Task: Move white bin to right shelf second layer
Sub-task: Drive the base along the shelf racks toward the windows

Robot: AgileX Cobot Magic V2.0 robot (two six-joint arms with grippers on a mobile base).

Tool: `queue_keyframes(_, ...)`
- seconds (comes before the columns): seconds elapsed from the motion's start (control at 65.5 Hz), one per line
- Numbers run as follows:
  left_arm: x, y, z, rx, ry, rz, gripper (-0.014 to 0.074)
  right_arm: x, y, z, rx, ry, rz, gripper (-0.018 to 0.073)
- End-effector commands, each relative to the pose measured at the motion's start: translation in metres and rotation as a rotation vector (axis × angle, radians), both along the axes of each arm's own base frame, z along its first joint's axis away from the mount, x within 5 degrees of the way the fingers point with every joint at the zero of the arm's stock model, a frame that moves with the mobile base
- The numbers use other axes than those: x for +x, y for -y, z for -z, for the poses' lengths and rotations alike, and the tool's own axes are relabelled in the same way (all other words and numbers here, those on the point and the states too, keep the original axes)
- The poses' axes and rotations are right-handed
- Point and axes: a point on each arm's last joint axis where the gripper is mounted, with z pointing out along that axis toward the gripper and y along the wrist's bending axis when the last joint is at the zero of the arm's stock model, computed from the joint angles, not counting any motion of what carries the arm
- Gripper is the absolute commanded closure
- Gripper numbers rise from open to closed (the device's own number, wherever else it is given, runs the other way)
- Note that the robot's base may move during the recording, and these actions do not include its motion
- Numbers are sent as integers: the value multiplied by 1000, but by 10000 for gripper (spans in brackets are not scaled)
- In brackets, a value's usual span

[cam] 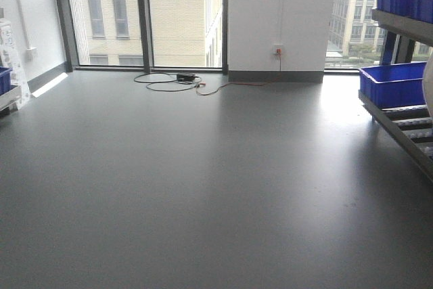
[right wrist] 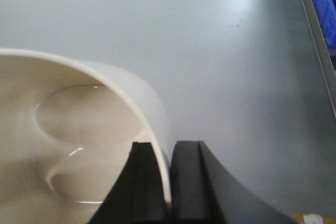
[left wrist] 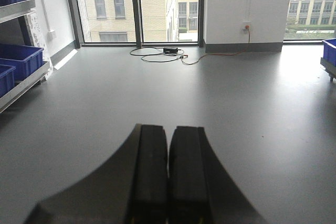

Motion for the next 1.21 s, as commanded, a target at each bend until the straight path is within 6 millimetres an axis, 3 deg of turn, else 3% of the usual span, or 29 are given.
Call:
queue_keyframes(0.0, 0, 0, 4, -7, 65, 2, 512, 3, 0, -16, 3, 114, 0, 512)
queue_keyframes(1.191, 0, 0, 4, -7, 65, 2, 512, 3, 0, -16, 3, 114, 0, 512)
